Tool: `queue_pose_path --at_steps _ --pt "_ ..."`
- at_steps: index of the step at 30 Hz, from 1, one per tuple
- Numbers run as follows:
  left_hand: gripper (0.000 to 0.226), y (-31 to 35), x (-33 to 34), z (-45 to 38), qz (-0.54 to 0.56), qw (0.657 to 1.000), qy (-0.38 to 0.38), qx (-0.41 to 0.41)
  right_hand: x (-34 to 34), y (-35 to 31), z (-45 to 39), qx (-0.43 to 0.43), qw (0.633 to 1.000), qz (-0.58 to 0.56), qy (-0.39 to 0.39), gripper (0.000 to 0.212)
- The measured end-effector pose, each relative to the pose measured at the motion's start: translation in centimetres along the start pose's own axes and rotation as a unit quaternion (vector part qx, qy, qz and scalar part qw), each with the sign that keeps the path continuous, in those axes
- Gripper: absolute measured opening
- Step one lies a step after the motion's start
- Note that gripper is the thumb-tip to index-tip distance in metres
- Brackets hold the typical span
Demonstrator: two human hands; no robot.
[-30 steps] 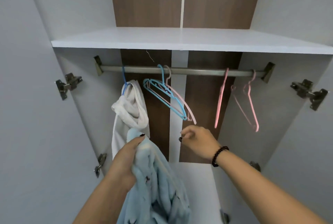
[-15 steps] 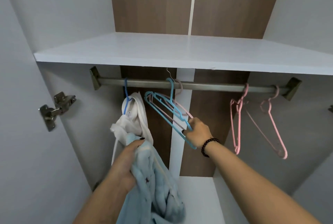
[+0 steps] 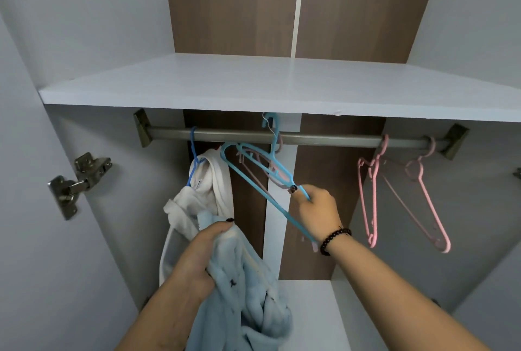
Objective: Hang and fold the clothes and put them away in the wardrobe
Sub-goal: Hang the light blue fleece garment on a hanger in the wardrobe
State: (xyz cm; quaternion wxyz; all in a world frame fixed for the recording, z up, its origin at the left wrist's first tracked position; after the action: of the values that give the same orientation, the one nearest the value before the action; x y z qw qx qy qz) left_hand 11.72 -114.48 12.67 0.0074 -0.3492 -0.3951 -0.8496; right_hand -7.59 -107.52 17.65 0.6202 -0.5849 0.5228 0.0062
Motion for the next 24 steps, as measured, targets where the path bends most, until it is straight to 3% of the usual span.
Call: queue_pose_path --at_steps 2,6,10,13,16,20,24 --pt "0.039 -0.5 0.0 0.6 -0.030 0.999 0.027 0.031 -1.5 0.5 1.8 -0.018 1.000 0.003 0.003 0.032" --pt "0.084 -1.2 -0.3 1.2 -0.087 0.989 0.085 0.086 -5.0 3.2 5.1 -0.034 0.999 -0.018 0.026 0.031" --pt "0.056 -1.4 0.6 2.3 -0.110 0.980 0.117 0.117 -8.3 6.4 8.3 -0.044 0.998 -0.047 0.018 0.022" --pt "0.036 -1.9 1.4 3.1 -0.115 0.976 0.124 0.135 -10.6 8.4 10.9 -0.045 0.994 -0.052 -0.085 0.024" --pt "0.042 -2.6 1.4 3.8 -0.116 0.969 0.137 0.172 -12.4 10.2 13.4 -0.045 0.984 -0.008 -0.174 0.024" --pt "0.024 -3.3 1.7 7.1 -0.127 0.943 0.208 0.226 -14.1 13.0 16.1 -0.031 0.994 -0.026 -0.101 0.025" --pt "0.029 -3.8 0.9 9.3 -0.102 0.931 0.239 0.258 -15.4 14.5 19.4 -0.047 0.996 0.002 -0.079 0.023"
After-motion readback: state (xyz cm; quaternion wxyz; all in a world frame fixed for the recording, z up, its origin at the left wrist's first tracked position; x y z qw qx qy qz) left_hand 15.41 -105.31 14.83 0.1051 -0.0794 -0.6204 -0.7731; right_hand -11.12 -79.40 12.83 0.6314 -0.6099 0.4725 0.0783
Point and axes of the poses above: each hand's wrist, its own z-axis away from the middle knuckle, its own x-axis out of the palm, y = z × x, the point moved 2 cm from there along -z, towards the middle knuckle, and after that the axes turned 9 degrees about z, right-handed, at the moved point
